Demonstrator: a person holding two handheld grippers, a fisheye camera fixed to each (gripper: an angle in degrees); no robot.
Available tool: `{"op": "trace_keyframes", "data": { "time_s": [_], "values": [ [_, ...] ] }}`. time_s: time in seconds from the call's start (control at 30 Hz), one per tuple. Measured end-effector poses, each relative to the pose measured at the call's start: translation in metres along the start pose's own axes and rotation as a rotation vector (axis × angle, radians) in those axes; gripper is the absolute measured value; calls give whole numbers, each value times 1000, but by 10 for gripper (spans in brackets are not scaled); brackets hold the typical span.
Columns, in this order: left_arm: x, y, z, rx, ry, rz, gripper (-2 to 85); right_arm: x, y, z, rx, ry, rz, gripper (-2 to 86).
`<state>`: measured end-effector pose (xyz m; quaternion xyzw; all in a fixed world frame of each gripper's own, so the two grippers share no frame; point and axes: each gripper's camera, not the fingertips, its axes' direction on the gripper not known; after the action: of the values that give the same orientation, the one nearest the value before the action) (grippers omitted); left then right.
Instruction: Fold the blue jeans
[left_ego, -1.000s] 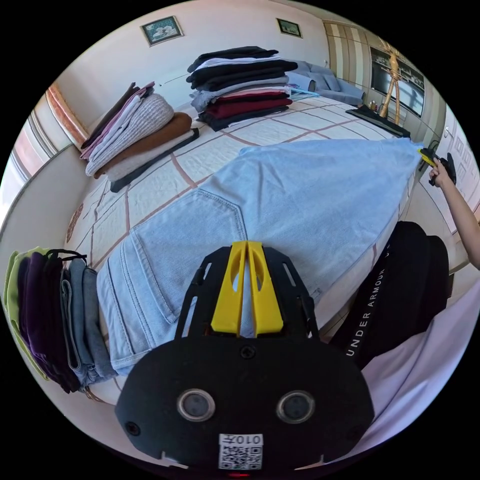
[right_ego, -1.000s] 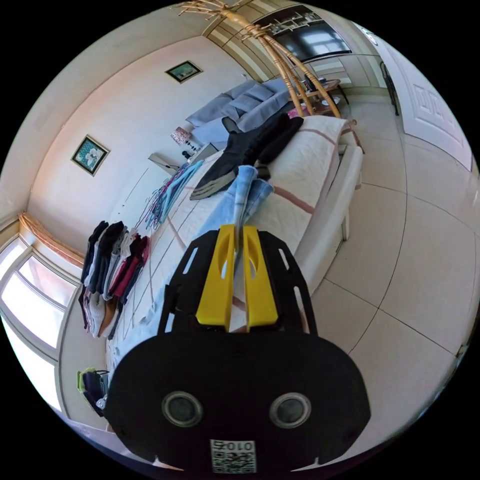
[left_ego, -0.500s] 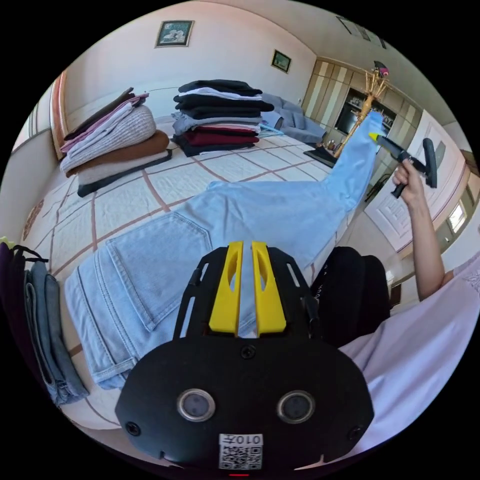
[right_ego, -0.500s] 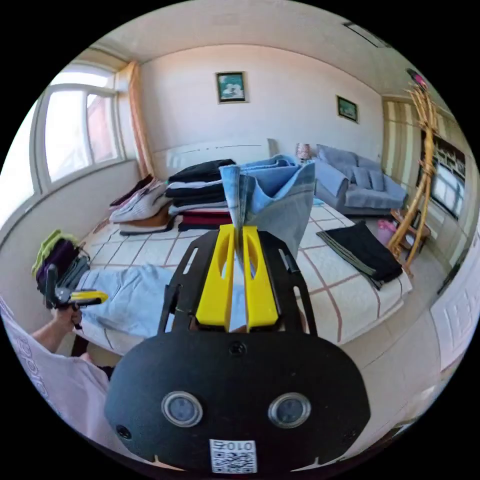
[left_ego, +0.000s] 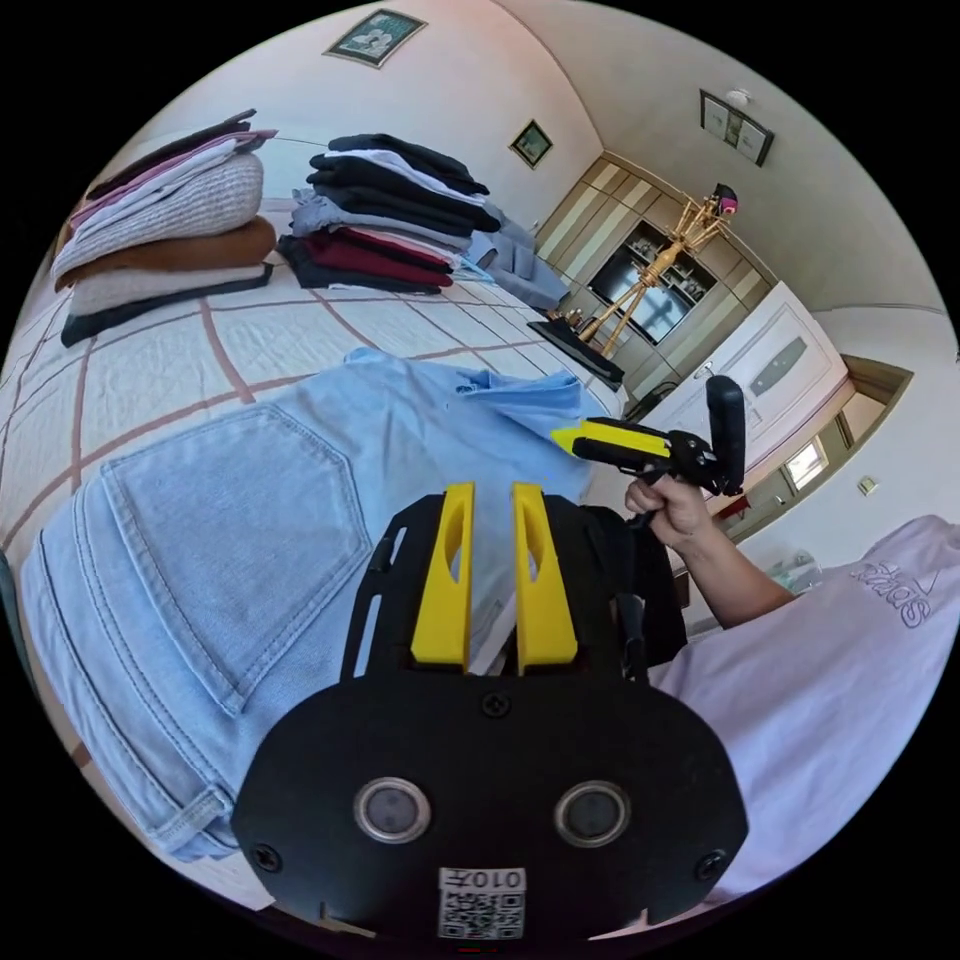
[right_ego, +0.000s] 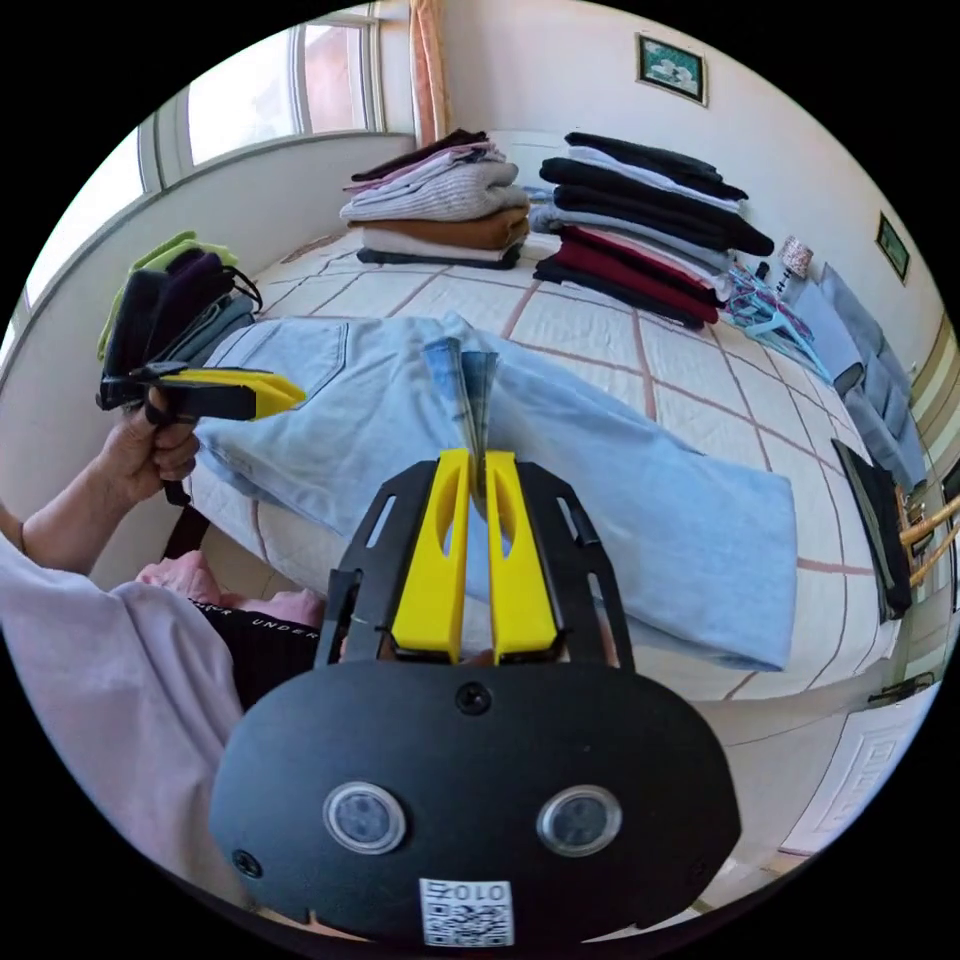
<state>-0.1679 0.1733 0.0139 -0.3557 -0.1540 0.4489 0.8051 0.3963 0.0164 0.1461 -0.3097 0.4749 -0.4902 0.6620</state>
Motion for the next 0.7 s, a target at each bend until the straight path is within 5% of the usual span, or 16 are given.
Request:
{"op": "trace_keyframes", "data": {
  "time_s": [0.2, 0.4, 0.53, 0.7],
  "values": [
    [11, -5, -5, 8, -65, 38, 55, -20, 6, 30, -125, 16, -37, 55],
    [30, -6, -20, -34, -258, 126, 59, -9, 24, -14, -50, -146, -41, 83],
    [51, -29, -1, -69, -295, 235, 60, 60, 53, -72, 165, -47, 199, 83],
    [79, -77, 56, -88, -199, 337, 64, 138, 83, -87, 182, 88, 420, 82]
  ]
}}
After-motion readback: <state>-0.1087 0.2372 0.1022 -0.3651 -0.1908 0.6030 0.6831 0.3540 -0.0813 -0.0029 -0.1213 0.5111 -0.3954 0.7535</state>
